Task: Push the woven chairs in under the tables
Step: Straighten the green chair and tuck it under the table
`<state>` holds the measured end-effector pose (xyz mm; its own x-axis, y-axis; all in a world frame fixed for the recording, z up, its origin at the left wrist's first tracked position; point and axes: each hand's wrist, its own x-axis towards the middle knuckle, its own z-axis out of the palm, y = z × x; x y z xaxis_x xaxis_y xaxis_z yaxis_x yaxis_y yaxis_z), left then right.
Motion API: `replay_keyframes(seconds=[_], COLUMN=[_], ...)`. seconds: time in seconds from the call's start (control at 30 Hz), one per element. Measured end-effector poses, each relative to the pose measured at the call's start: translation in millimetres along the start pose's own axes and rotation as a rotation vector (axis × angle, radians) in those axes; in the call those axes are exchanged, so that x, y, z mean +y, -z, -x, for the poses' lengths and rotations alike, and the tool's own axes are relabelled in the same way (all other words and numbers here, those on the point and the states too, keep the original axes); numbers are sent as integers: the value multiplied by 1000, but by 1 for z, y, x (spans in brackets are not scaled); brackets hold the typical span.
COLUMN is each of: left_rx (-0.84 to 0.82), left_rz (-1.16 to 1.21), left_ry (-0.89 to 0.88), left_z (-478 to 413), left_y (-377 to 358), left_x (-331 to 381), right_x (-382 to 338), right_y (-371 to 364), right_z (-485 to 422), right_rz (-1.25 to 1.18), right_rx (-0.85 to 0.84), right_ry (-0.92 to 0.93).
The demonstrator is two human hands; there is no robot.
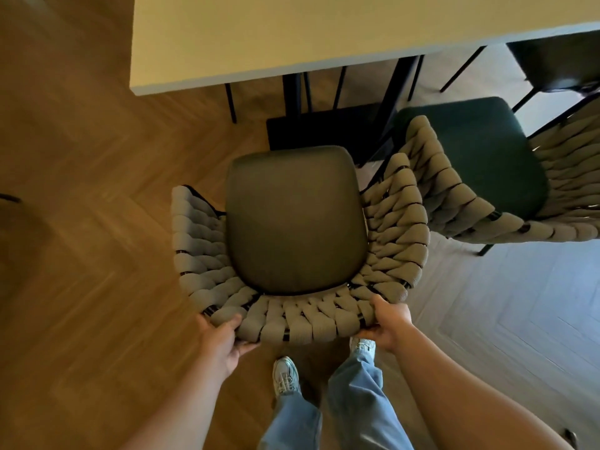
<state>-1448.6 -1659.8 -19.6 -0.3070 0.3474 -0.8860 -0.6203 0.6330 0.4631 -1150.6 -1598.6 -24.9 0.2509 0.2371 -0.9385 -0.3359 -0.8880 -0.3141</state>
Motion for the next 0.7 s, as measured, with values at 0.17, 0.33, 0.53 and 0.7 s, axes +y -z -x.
replay_keyframes(seconds=[0.17, 0.33, 0.53, 0.7], left_rx=[-9, 12, 5, 6], left_rz=[24, 19, -4, 10], left_ry=[1, -13, -24, -25], left_z=[-8, -12, -18, -25], left_y=[-40, -71, -90, -103], left_x=[7, 14, 23, 29], right_x=[-41, -73, -101, -121], right_y=[7, 10, 4, -2], right_z=[-15, -30, -41, -49], right_rz=[7, 12, 47, 65], right_rx=[-20, -44, -67, -94], right_ry=[29, 34, 76, 94])
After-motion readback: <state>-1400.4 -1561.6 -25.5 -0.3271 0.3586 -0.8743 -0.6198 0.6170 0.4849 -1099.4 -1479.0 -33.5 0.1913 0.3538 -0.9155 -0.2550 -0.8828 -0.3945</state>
